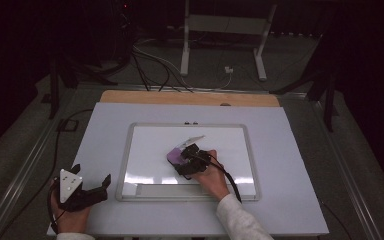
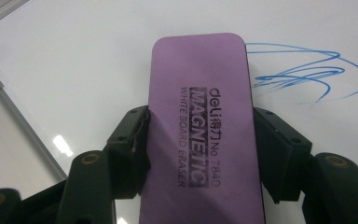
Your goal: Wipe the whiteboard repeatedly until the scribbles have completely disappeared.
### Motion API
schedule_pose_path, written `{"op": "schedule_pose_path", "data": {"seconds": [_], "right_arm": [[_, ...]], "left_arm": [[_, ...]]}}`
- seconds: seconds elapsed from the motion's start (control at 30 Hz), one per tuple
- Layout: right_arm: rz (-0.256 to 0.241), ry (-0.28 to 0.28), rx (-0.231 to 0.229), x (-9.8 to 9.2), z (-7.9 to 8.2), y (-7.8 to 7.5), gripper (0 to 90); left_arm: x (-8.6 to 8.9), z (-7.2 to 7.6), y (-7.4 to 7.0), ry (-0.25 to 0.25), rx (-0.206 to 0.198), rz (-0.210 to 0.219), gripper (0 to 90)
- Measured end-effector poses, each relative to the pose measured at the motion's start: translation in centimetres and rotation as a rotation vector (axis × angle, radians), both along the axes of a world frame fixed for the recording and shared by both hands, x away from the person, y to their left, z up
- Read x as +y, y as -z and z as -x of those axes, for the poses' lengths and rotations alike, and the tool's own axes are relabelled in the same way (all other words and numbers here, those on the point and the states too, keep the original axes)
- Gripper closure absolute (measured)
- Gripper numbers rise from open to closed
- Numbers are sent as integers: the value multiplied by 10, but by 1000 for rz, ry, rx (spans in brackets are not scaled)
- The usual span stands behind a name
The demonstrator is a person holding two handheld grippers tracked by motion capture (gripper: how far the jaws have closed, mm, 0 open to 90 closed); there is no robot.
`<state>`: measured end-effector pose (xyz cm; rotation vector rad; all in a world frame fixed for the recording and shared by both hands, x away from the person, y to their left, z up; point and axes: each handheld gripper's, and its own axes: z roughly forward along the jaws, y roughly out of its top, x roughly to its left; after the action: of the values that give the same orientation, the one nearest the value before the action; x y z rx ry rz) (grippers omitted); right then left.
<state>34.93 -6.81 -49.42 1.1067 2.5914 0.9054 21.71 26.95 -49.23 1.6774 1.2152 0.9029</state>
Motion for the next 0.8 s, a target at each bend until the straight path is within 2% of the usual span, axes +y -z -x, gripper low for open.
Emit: {"op": "schedule_pose_path", "data": {"seconds": [0.1, 0.17, 0.23, 0.27, 0.33, 0.4, 0.53, 0.57, 0.63, 0.7, 0.73, 0.8], "right_arm": [[38, 81, -28, -6, -8, -1, 415], [20, 104, -9, -10, -13, -1, 415], [20, 91, -16, -8, -11, 0, 415], [-8, 48, 15, -5, -8, 0, 415], [-25, 9, 26, 0, -5, 1, 415], [-29, 8, 30, 0, -5, 1, 414], [7, 128, 0, -15, -16, 0, 415], [10, 158, 1, -19, -19, 0, 415], [-1, 185, 14, -24, -21, 0, 414], [2, 166, 6, -20, -18, 0, 414], [-11, 135, 20, -16, -15, 0, 414], [-7, 56, 11, -2, -7, 0, 414]], "left_arm": [[1, 0, 0, -4, 2, 4, 5], [1, -1, 1, -3, 4, 4, 5], [0, -1, 1, 1, 6, 1, 5], [0, -1, 1, 3, 6, -1, 5], [0, -1, 0, 3, 3, -3, 5], [0, 0, 0, 2, -1, 1, 5], [1, 0, 1, -1, 3, 3, 5], [1, 0, 1, -1, 3, 4, 5], [0, -1, 1, 3, 4, 2, 5], [0, -1, 1, 4, 6, -2, 5], [-1, -1, 1, 5, 6, -2, 5], [-2, -1, 1, 6, 5, -6, 5]]}}
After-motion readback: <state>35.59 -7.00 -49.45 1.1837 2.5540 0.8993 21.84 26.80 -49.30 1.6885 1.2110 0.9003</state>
